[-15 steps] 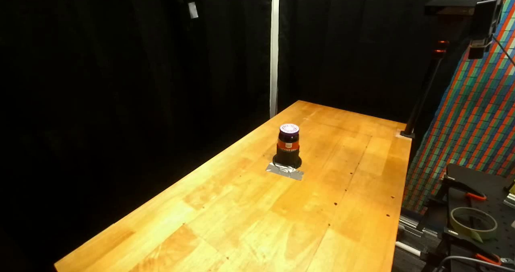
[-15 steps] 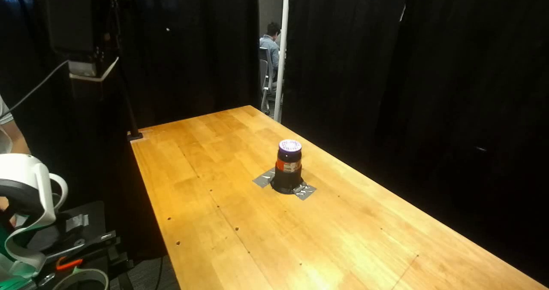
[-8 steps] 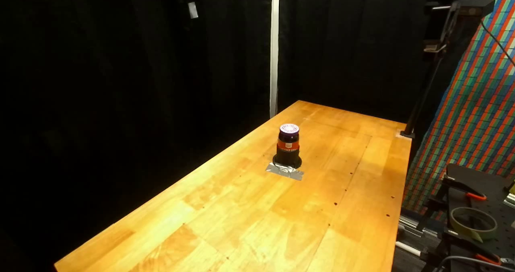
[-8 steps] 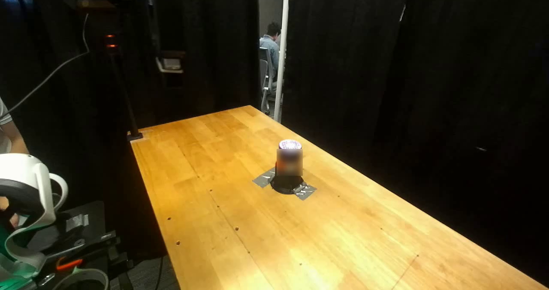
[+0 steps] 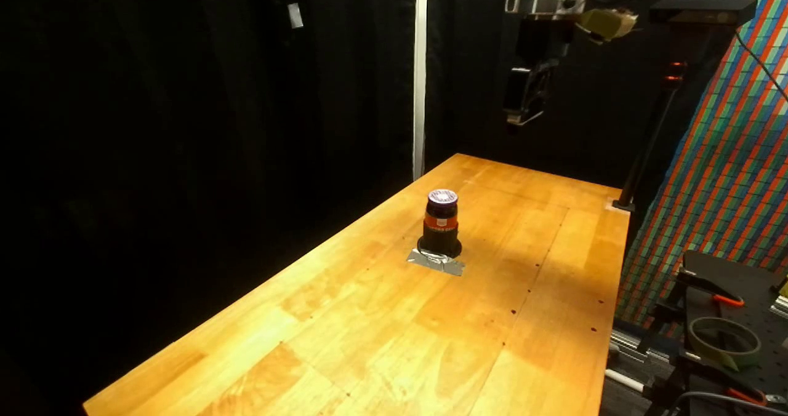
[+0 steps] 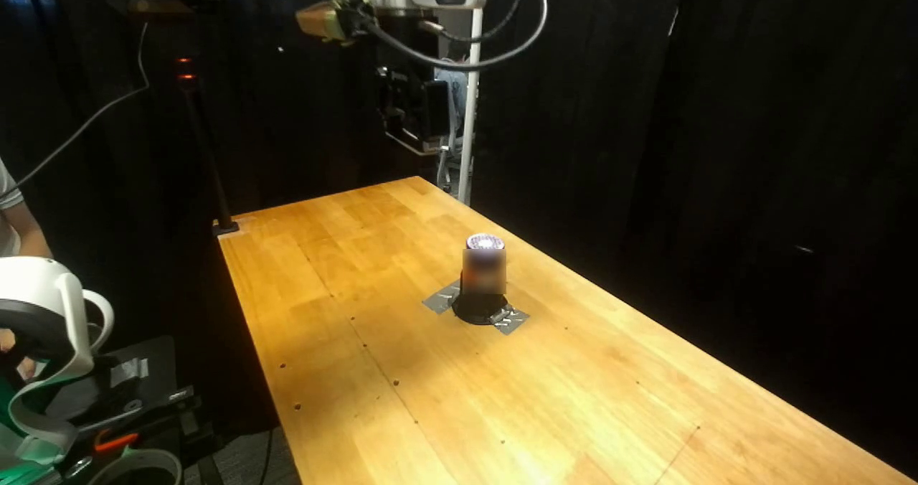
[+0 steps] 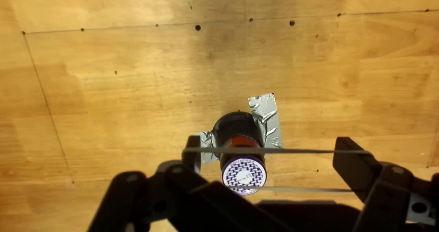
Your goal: Put the rubber band on the jar.
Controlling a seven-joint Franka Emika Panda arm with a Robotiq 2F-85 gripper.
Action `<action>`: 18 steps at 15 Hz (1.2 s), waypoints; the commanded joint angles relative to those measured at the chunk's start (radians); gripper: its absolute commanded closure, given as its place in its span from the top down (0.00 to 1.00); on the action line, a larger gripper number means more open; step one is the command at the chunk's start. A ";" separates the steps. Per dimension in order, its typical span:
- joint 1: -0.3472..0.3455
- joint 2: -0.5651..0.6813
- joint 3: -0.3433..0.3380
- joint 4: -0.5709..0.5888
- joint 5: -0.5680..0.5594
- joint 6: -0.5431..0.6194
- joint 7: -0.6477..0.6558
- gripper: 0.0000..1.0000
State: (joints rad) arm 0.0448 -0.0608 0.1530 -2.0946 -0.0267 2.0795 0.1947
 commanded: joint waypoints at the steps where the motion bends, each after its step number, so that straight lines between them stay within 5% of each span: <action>1: 0.025 0.180 -0.016 0.131 -0.035 0.098 0.044 1.00; 9: 0.072 0.427 -0.086 0.266 -0.069 0.282 0.093 1.00; 18: 0.126 0.586 -0.157 0.367 -0.088 0.353 0.142 1.00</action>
State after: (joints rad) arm 0.1444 0.4750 0.0233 -1.7842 -0.0953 2.4128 0.3026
